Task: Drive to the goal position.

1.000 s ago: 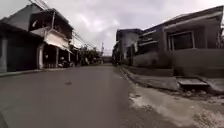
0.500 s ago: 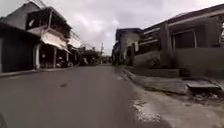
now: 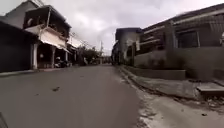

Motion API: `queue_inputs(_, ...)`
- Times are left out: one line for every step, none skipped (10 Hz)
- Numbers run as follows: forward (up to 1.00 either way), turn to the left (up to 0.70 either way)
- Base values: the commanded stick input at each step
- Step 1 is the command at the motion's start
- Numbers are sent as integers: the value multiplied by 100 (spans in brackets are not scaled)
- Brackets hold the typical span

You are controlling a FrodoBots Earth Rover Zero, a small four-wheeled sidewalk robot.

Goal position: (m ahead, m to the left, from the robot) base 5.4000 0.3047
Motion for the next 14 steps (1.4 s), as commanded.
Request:
queue_inputs(70, 0)
queue_inputs(70, 0)
queue_inputs(70, 0)
queue_inputs(70, 0)
queue_inputs(70, 0)
queue_inputs(70, 0)
queue_inputs(70, 0)
queue_inputs(70, 0)
queue_inputs(70, 0)
queue_inputs(70, 0)
queue_inputs(70, 0)
queue_inputs(70, 0)
queue_inputs(70, 0)
queue_inputs(70, 0)
